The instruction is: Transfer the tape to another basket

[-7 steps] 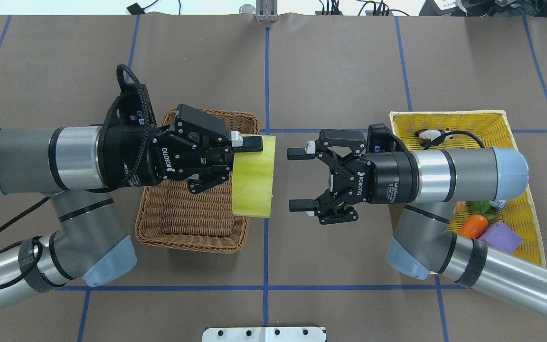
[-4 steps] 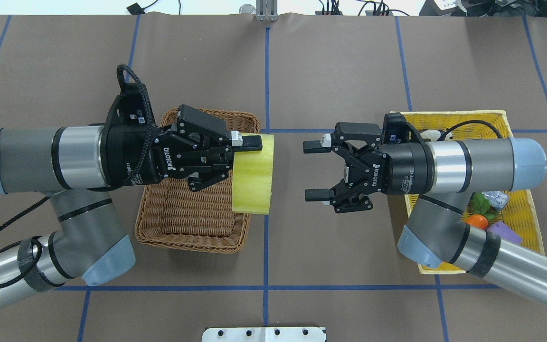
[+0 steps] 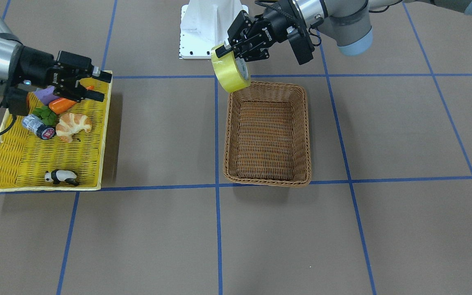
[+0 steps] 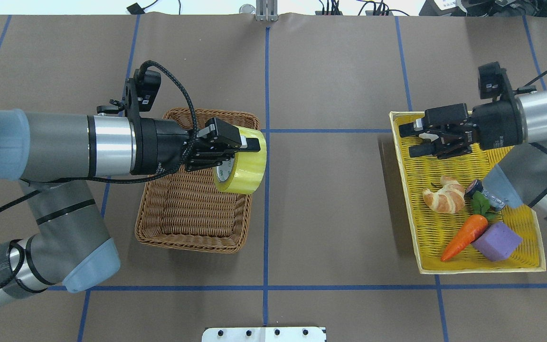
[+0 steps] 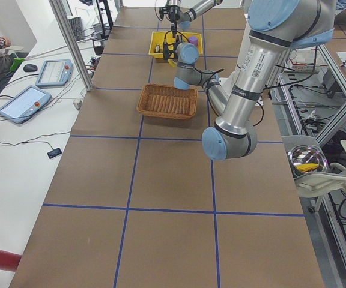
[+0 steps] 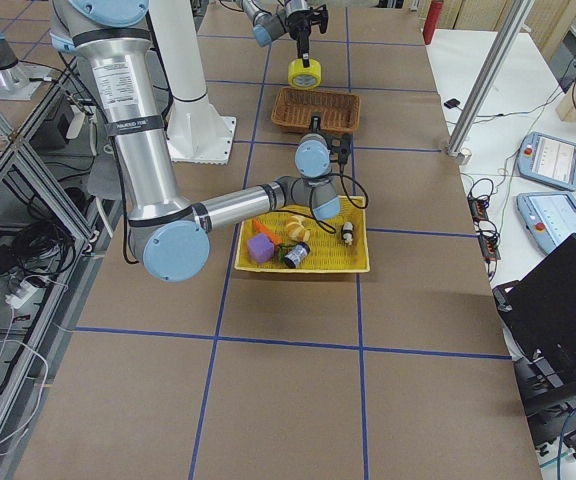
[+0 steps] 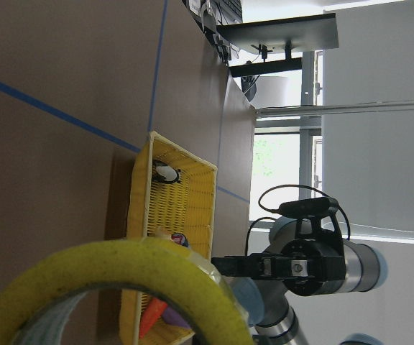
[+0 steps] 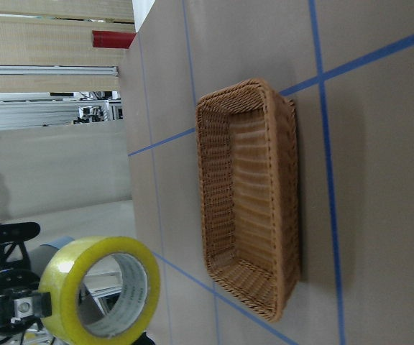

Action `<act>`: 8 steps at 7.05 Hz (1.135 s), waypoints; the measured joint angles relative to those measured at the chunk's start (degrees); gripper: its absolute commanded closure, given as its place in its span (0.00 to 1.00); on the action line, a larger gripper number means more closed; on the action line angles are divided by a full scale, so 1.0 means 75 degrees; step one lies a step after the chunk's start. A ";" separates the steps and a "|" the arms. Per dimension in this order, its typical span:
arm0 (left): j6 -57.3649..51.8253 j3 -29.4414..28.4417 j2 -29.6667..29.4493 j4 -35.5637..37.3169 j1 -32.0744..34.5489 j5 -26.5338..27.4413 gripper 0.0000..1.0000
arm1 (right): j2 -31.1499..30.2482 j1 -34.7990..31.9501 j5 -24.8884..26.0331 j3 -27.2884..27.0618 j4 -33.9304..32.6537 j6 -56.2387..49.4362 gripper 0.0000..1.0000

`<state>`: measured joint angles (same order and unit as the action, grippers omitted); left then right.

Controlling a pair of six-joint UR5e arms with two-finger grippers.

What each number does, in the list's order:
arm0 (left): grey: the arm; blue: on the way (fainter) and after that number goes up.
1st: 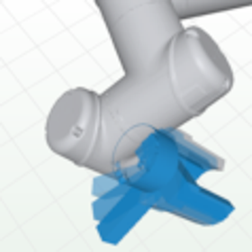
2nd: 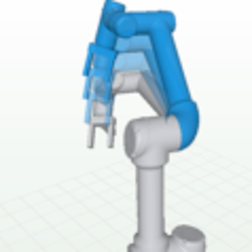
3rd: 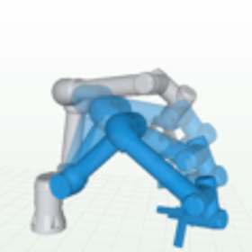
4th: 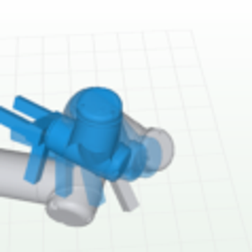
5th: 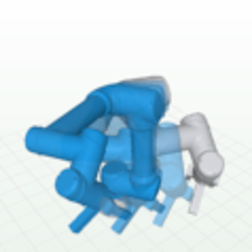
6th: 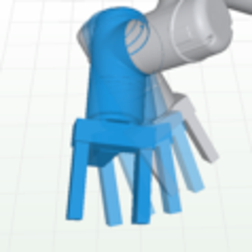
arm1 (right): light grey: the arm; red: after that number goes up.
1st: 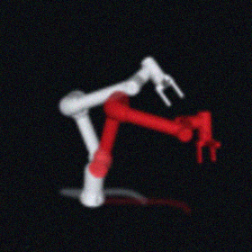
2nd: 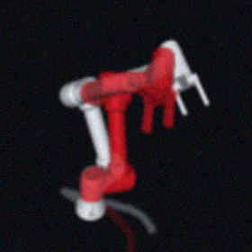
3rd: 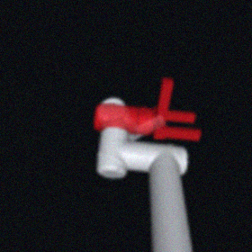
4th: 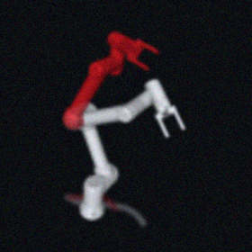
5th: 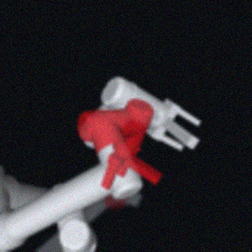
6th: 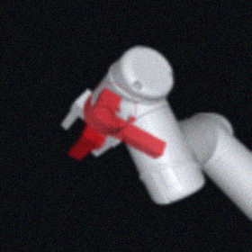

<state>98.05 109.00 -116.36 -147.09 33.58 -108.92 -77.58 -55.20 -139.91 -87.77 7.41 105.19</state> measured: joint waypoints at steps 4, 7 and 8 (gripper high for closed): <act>-0.1788 0.0549 -0.0008 0.3644 0.0034 0.0187 1.00 | -0.0969 -0.1316 -0.0089 0.0564 -0.1758 -0.4128 0.00; -0.2730 0.0925 -0.0230 0.5924 0.0223 0.0272 1.00 | -0.1787 -0.2093 0.0459 0.0581 -0.3457 -0.8290 0.00; -0.2990 0.1083 -0.0395 0.6814 0.0268 0.0355 1.00 | -0.1901 -0.2224 0.0590 0.0581 -0.3785 -0.8908 0.00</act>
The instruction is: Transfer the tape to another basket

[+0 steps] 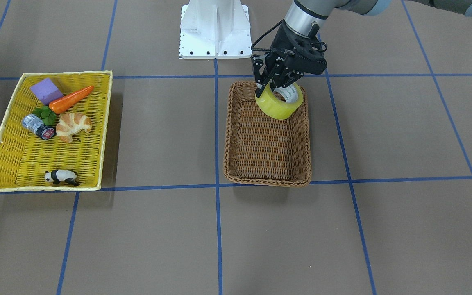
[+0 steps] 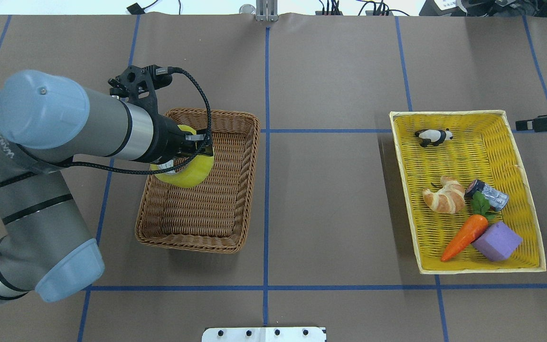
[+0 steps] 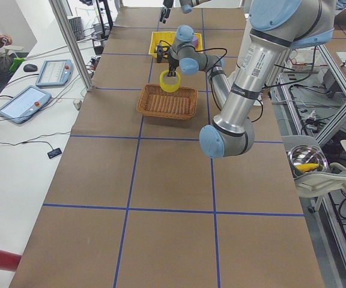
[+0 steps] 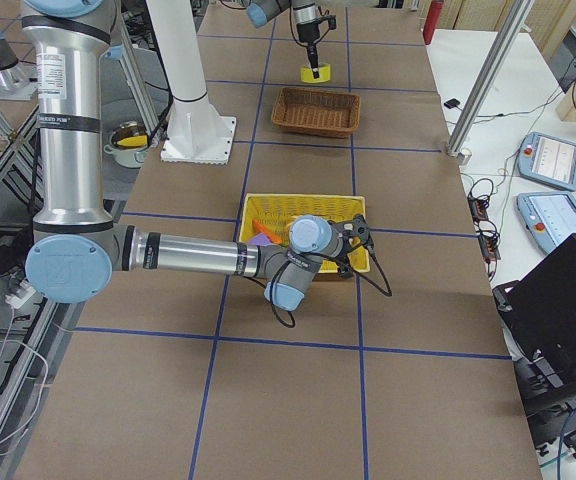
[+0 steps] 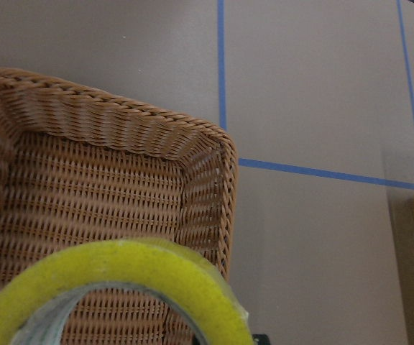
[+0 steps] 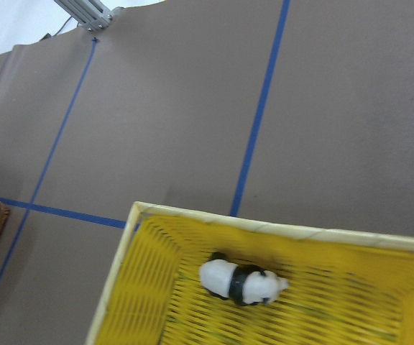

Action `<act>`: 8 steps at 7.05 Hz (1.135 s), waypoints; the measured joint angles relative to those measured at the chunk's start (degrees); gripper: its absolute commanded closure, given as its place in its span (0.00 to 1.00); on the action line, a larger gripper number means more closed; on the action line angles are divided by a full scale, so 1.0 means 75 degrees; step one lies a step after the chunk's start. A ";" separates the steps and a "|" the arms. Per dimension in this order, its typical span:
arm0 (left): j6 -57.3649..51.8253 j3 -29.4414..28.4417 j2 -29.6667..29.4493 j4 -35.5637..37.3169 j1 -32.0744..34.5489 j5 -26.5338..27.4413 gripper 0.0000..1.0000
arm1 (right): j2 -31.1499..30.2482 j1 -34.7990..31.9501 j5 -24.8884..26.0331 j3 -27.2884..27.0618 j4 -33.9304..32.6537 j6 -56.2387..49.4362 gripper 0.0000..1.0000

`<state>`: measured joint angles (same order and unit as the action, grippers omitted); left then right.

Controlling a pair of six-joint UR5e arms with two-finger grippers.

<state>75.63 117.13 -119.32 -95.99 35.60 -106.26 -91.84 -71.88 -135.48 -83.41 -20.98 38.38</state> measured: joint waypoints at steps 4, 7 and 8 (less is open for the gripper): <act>-0.0453 -0.0442 -0.0221 0.1065 -0.0030 0.0326 1.00 | 0.0113 -0.0794 0.0189 -0.0066 -0.2916 -0.3256 0.00; -0.0462 -0.1463 -0.0749 0.1068 -0.0044 0.0340 1.00 | 0.0755 -0.0945 0.0282 -0.0098 -0.5391 -0.4934 0.00; -0.0465 -0.1820 -0.0895 0.1038 -0.0046 0.0338 1.00 | 0.0923 -0.1022 0.0313 -0.0125 -0.6069 -0.5453 0.00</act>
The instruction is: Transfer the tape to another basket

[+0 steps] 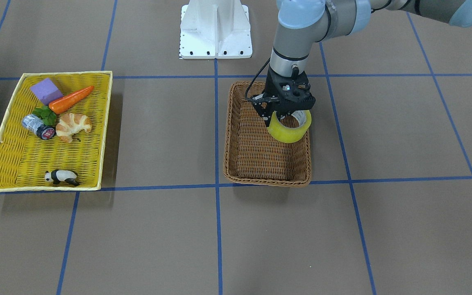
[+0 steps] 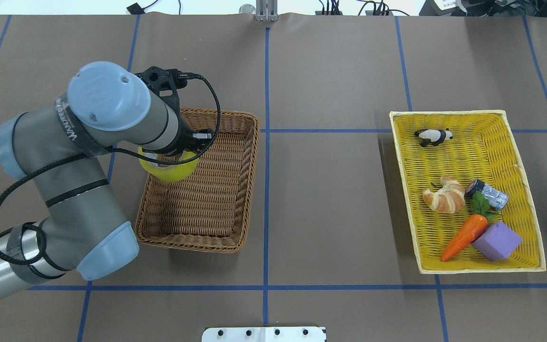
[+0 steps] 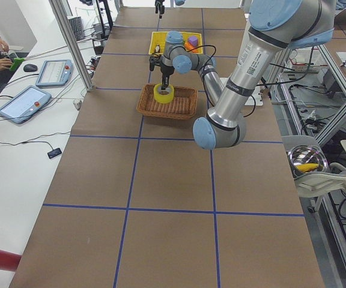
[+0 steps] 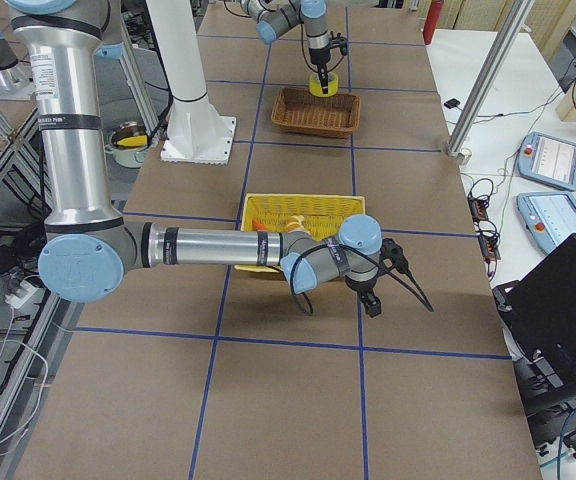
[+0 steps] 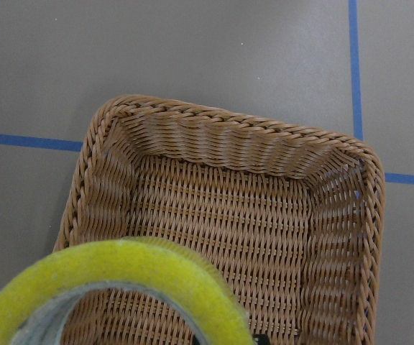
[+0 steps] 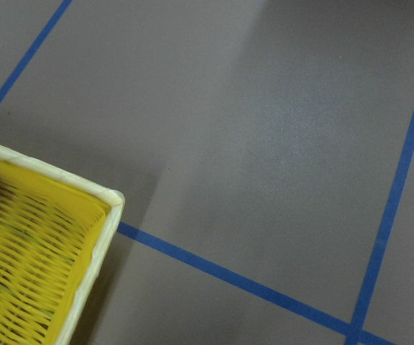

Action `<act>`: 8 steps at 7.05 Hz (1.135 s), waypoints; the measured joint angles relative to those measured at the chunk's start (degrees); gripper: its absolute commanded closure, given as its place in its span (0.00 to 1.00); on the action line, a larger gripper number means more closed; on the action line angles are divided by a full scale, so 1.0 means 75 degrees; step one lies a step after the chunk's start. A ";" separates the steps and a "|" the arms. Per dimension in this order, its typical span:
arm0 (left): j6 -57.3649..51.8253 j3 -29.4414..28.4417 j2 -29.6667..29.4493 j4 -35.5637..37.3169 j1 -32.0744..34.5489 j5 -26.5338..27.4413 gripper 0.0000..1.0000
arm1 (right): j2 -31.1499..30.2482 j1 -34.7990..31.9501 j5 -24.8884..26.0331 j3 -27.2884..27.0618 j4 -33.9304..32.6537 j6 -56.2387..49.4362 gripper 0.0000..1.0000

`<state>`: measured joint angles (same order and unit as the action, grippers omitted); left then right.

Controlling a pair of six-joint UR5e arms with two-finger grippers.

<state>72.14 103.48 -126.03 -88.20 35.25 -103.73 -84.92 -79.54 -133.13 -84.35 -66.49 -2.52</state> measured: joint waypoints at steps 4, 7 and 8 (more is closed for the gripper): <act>-0.0019 -0.1063 -0.0406 -0.0082 -0.0036 -0.0010 1.00 | 0.0410 0.0024 -0.0041 -0.0537 -0.2073 -0.0398 0.00; -0.0014 -0.1399 -0.0451 -0.0285 -0.0115 -0.0010 1.00 | 0.0352 0.0025 -0.0039 -0.0826 -0.2380 -0.0402 0.00; -0.0008 -0.1558 -0.0479 -0.0447 -0.0147 -0.0012 1.00 | 0.0343 0.0024 -0.0039 -0.0853 -0.2391 -0.0402 0.00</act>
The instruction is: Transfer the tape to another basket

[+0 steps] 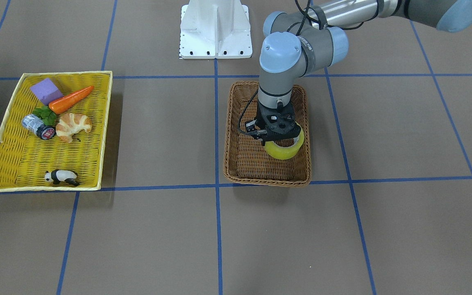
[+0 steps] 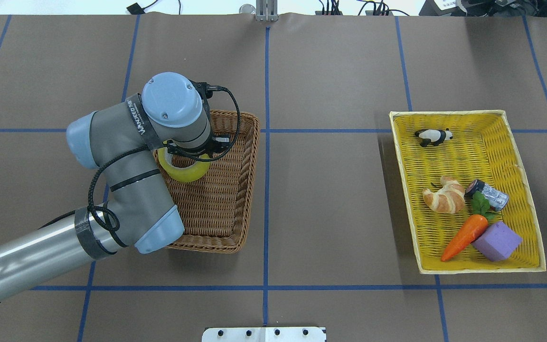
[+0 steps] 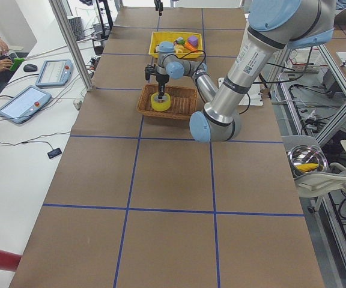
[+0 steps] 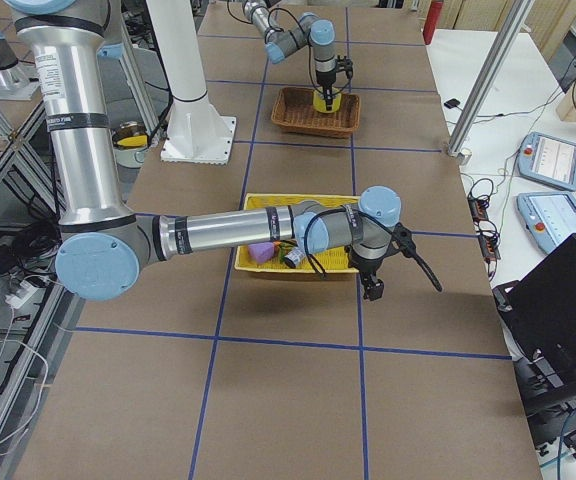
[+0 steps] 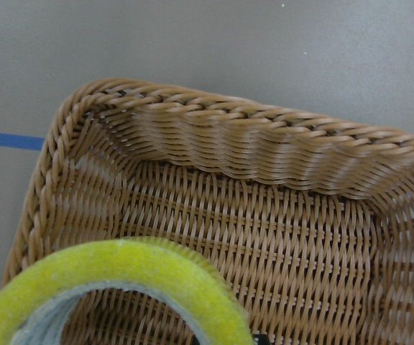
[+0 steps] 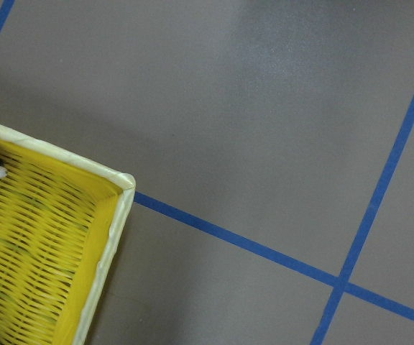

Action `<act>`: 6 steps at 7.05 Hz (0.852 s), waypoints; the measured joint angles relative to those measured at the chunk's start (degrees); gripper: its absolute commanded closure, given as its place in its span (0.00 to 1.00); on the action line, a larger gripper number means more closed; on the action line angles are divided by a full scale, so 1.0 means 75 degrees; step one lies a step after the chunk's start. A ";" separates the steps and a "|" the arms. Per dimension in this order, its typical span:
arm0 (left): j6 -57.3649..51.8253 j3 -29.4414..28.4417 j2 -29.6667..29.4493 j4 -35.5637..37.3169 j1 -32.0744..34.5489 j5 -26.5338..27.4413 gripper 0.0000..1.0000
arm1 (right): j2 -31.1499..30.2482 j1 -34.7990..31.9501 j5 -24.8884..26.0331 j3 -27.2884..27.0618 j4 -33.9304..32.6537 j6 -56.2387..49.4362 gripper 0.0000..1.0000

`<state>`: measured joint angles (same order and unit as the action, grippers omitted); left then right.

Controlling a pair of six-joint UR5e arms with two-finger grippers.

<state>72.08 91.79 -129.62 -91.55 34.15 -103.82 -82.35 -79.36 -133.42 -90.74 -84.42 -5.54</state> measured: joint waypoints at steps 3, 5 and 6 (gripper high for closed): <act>0.0010 -0.0319 -0.0087 -0.0138 -0.0149 0.0002 1.00 | -0.0012 -0.0001 0.0026 -0.0017 -0.0005 0.0010 0.00; 0.0015 -0.0391 -0.0090 -0.0156 -0.0258 0.0026 0.95 | -0.0006 0.0006 0.0044 -0.0018 -0.0005 0.0045 0.00; 0.0011 -0.0415 -0.0090 -0.0202 -0.0284 0.0033 0.46 | -0.0002 0.0009 0.0049 -0.0018 -0.0005 0.0060 0.00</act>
<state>72.16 88.67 -130.30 -93.07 32.02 -103.57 -82.36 -79.29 -133.05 -90.88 -84.46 -5.08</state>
